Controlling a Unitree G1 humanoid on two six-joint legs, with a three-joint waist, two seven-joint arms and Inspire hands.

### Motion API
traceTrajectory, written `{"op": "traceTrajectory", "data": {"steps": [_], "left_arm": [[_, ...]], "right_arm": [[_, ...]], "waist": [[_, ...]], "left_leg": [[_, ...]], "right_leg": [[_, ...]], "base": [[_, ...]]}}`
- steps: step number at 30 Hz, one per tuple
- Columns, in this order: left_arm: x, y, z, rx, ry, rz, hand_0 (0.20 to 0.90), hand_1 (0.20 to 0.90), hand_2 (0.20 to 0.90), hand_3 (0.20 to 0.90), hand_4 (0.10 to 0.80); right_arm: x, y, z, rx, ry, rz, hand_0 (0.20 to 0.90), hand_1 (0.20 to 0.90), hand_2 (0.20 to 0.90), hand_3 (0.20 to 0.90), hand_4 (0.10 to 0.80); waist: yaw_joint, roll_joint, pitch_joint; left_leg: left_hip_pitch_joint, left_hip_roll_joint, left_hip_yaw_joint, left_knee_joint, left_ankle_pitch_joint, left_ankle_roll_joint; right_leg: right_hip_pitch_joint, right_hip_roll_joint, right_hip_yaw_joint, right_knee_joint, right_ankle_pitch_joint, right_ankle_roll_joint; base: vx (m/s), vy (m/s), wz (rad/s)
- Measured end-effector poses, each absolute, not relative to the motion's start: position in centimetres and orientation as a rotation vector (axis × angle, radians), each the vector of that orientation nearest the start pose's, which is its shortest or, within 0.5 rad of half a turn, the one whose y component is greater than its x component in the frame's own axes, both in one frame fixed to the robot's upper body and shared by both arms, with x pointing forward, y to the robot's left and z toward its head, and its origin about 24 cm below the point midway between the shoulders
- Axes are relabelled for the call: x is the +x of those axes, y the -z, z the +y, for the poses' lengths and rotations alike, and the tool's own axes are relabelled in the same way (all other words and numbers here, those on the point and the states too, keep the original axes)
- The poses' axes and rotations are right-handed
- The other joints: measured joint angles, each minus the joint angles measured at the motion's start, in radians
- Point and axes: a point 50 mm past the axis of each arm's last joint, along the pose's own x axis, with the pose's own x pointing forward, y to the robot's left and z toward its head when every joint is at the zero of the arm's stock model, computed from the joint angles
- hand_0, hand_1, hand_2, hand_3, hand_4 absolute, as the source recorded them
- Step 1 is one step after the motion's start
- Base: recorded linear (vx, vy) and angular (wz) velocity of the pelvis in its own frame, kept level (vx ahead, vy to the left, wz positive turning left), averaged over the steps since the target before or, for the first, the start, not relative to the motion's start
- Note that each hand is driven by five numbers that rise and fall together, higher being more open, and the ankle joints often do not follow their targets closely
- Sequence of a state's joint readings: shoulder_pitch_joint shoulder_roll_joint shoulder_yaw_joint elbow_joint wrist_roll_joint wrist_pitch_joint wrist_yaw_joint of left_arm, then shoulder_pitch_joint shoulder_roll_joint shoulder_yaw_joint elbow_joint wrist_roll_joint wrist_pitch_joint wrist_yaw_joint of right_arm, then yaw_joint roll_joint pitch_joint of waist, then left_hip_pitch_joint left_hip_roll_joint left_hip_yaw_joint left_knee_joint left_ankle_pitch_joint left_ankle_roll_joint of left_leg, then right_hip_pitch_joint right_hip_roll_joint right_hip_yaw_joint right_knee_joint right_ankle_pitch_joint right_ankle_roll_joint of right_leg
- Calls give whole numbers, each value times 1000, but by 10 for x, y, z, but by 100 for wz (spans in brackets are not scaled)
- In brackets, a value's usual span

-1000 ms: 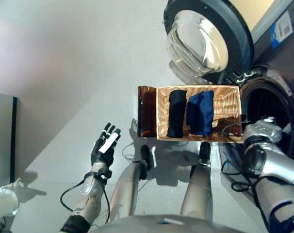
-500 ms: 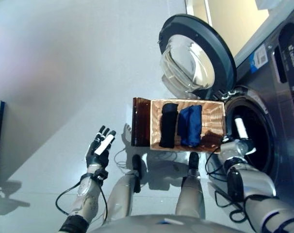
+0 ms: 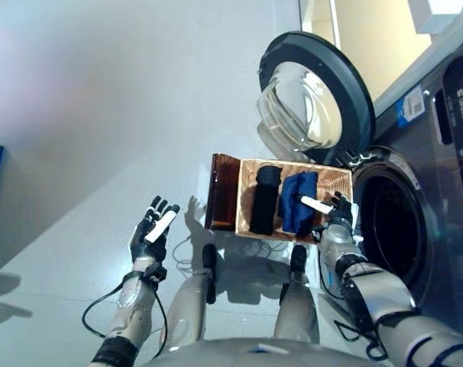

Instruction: Pick up the clothes and place them into the washing machine

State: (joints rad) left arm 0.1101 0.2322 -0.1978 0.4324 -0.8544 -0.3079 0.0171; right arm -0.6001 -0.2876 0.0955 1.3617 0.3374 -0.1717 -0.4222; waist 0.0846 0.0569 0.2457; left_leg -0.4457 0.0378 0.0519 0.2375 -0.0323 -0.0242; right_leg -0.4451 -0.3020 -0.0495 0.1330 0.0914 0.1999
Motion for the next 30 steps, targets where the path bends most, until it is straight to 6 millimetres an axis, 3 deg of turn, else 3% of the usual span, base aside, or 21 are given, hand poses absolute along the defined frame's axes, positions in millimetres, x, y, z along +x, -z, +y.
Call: {"op": "traceTrajectory", "data": {"steps": [11, 21, 24, 30], "left_arm": [[202, 53, 195, -525, -209, 267, 900, 900, 900, 900, 800], [212, 42, 191, -533, -178, 218, 900, 900, 900, 900, 800], [219, 35, 189, -535, -161, 190, 900, 900, 900, 900, 800], [222, 27, 190, -530, -143, 156, 900, 900, 900, 900, 800]], "right_arm": [[297, 40, -254, -350, 566, 594, 900, 900, 900, 900, 800], [315, 20, -255, -524, 535, 599, 900, 900, 900, 900, 800], [324, 8, -257, -557, 538, 580, 900, 900, 900, 900, 800], [325, 3, -265, -575, 577, 596, 900, 900, 900, 900, 800]], "waist": [[15, 2, 21], [46, 12, 52], [58, 27, 81], [86, 31, 93]], "left_leg": [[-34, 0, -9, 4, 0, 0], [-74, 0, -24, 35, -4, 1], [-111, 0, -39, 95, -24, 4], [-207, -3, -60, 250, -82, 8]], "right_leg": [[-21, 0, -15, -1, 1, -1], [-43, 1, -26, 15, -1, -2], [-70, -5, -41, 76, -24, -9], [-156, -16, -39, 239, -101, -14]], "base": [[3, 7, 3], [-10, 1, 4], [-24, 1, 14], [-21, 6, 9]]}}
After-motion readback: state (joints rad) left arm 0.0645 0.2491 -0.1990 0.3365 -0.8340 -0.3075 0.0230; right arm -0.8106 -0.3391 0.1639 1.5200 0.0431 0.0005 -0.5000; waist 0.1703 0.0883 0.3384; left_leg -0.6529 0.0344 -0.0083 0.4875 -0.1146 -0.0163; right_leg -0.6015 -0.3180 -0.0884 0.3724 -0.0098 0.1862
